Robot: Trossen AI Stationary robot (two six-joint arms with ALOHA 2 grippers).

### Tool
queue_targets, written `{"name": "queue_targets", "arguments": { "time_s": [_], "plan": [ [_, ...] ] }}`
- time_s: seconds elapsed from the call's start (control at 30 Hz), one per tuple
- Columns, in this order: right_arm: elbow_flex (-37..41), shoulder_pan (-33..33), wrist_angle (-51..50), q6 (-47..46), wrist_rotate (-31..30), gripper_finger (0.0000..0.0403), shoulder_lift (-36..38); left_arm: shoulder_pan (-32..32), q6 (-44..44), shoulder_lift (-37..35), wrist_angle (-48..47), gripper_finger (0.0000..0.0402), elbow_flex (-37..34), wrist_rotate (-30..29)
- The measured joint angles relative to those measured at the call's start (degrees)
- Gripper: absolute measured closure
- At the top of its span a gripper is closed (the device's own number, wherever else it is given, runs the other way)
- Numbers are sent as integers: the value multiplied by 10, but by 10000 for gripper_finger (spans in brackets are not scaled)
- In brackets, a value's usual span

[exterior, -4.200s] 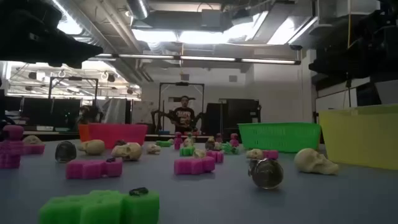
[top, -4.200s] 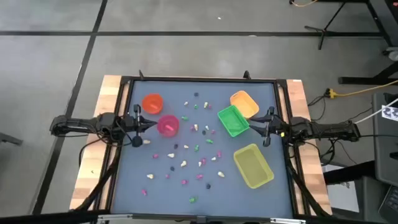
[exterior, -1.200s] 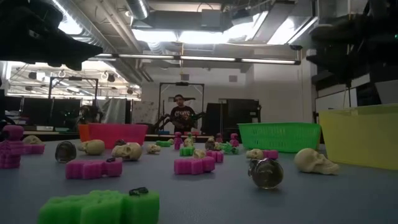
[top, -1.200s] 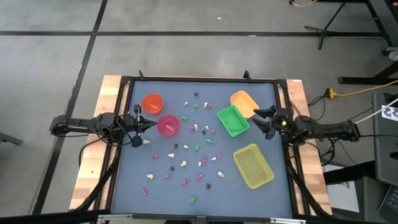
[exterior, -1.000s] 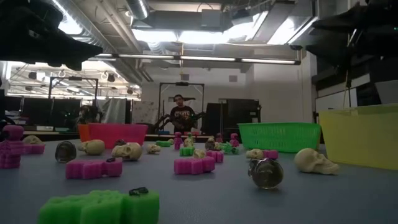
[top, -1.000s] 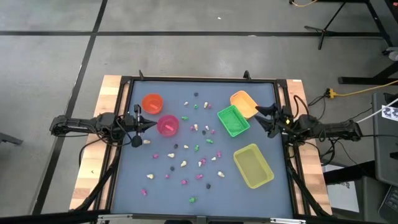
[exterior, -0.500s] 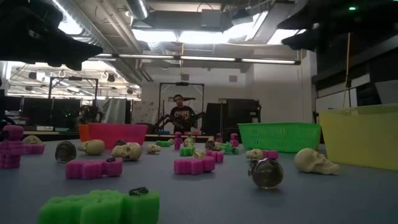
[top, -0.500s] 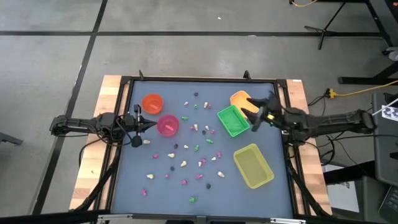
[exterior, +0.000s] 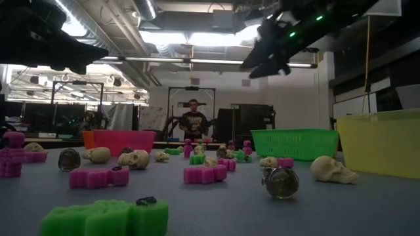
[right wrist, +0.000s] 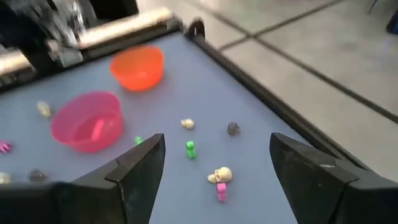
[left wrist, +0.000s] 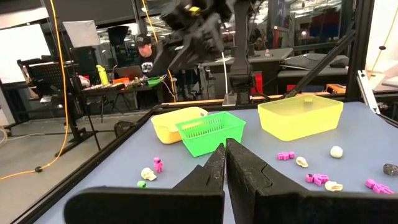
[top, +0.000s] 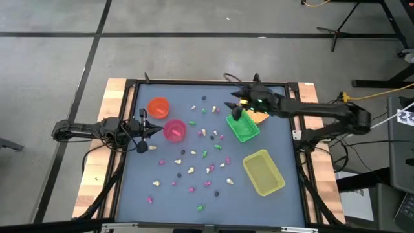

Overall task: Sort Halloween decoration
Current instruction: Put the pink skeleton toy into the yellow bin

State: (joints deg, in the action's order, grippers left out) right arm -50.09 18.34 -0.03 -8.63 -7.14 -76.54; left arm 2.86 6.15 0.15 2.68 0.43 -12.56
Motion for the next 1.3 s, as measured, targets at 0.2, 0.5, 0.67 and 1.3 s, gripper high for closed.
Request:
{"name": "queue_targets", "arguments": {
  "time_s": [0.2,0.5,0.67,1.3],
  "plan": [
    [-64,21,-6,43,43,116,-111,0,0,0,0,401,0,0],
    [-110,24,-7,91,38,116,-203,0,0,0,0,401,0,0],
    [-111,24,-5,91,37,116,-229,0,0,0,0,401,0,-1],
    [-111,24,-2,122,0,116,-322,0,-1,0,0,401,0,-2]
  ]
}}
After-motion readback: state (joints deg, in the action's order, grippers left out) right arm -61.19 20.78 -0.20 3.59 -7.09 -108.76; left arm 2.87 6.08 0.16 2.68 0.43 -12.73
